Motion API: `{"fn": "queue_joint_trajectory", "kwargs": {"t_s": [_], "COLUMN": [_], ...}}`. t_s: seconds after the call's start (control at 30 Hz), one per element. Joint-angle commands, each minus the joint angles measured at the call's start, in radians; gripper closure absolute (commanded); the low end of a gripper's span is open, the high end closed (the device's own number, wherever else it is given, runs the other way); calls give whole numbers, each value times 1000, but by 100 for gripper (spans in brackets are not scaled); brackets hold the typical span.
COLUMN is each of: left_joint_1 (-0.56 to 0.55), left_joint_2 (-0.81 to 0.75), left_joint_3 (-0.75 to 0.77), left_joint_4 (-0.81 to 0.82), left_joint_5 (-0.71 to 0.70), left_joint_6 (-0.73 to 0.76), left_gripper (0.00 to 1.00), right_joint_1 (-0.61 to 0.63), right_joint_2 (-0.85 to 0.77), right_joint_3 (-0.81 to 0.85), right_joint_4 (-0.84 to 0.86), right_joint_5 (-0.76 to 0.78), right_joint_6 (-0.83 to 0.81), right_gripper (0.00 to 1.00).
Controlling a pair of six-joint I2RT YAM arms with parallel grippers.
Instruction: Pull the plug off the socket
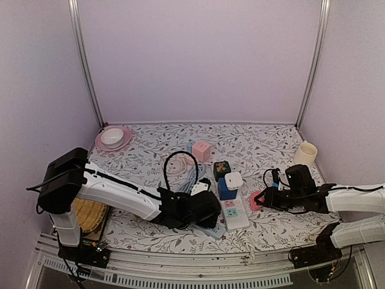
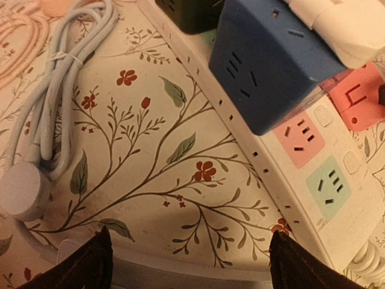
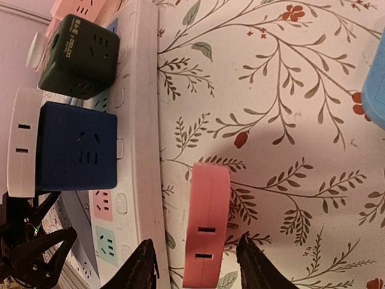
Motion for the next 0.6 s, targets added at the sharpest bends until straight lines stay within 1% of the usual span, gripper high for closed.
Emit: {"fn": "queue_joint_trajectory", "kwargs": {"t_s": [0.0,0.17,0.37,0.47,0.57], "left_joint_1": [-19,-19,-19,-17,-11], "left_joint_2": [-33,-42,-51,-55,-65], "left_joint_3": [-15,-9,2,8,11], "left_joint_4": [-39,-39,-28,-15,6], "left_joint_5": [11,7,12,12,31], "left_joint_6": [11,15,26,32,41], "left_gripper": [9,9,9,9,9], "right_joint_1": [-4,-4,-4,-4,-3], "right_joint_2": [17,-8,-80,-104,-95], "right_joint_3": [25,68,125,146,166], "right_joint_4": [-9,-86,-209,-217,-207], "right_joint_5": [-62,-98,-131,-162,-175], "right_joint_6": [-47,-79,-114,-113,-106], "right_gripper": [51,47,47,45,45]}}
